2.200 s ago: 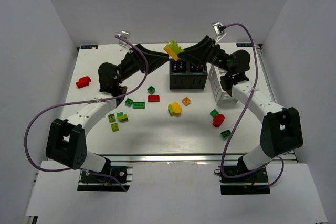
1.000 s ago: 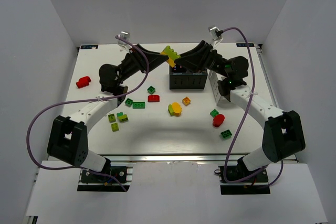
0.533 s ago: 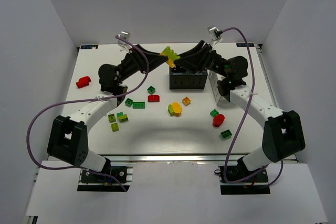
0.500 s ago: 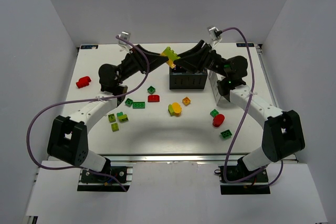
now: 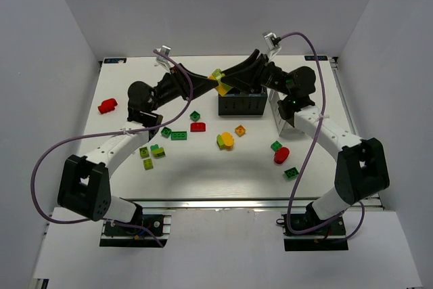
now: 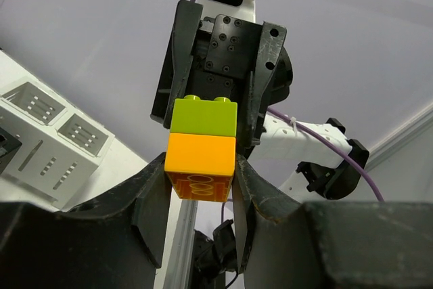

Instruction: Sort the legos into containers by color

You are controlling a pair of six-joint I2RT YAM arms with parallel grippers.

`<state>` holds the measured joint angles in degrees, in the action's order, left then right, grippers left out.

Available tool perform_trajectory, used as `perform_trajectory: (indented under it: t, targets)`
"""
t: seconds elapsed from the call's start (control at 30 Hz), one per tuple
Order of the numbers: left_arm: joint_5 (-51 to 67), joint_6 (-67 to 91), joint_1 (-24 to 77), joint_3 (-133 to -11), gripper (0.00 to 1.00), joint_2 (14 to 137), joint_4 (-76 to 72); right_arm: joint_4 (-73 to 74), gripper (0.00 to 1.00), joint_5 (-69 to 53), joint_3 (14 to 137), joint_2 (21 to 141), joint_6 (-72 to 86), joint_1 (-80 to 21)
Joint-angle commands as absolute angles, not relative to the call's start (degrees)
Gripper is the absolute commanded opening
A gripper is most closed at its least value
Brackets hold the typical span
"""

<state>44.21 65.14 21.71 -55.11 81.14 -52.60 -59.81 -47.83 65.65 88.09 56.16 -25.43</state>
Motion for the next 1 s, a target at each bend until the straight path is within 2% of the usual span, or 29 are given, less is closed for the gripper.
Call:
perform_trajectory:
  t: [0.0, 0.1, 0.23, 0.33, 0.47, 0.53, 0.77, 0.83, 0.97]
  targets:
    - [44.6, 63.7, 21.8, -54.8, 0.17, 78.3, -52.1, -59.4, 0.54, -49.2, 68.6, 88.3, 53.5, -25.8]
    - [44.6, 63.7, 21.8, -55.0, 0.17, 78.5, -52.1, -57.1, 0.57, -49.5, 68.6, 88.2, 52.1, -26.2]
    - [45.0, 63.5, 21.8, -55.1, 0.17, 78.6, -51.8, -54.5, 0.57, -49.7, 69.3, 88.5, 50.2, -26.9]
    - [45.3, 62.5, 21.8, -55.1, 0.17, 78.2, -50.5, -54.4, 0.49, -49.9, 69.5, 88.8, 50.2, -27.0]
    - [45.4, 61.2, 21.7, -54.3, 0.17, 77.4, -48.6, -55.2, 0.30, -50.3, 69.7, 88.6, 49.9, -27.0]
    - [45.4, 60.9, 21.5, -53.8, 0.17, 77.0, -48.2, -55.7, 0.28, -50.4, 69.6, 88.5, 49.8, -26.9]
    - [45.4, 60.9, 19.7, -50.8, 0.17, 74.8, -47.5, -56.6, 0.04, -50.3, 69.9, 88.7, 49.8, -24.8]
    - [45.5, 60.8, 19.1, -49.4, 0.17, 73.8, -47.3, -56.8, 0.00, -50.4, 69.9, 88.8, 49.8, -23.7]
    - [45.4, 60.9, 17.6, -46.9, 0.17, 72.2, -46.9, -56.3, 0.00, -51.2, 69.9, 88.8, 48.8, -22.1]
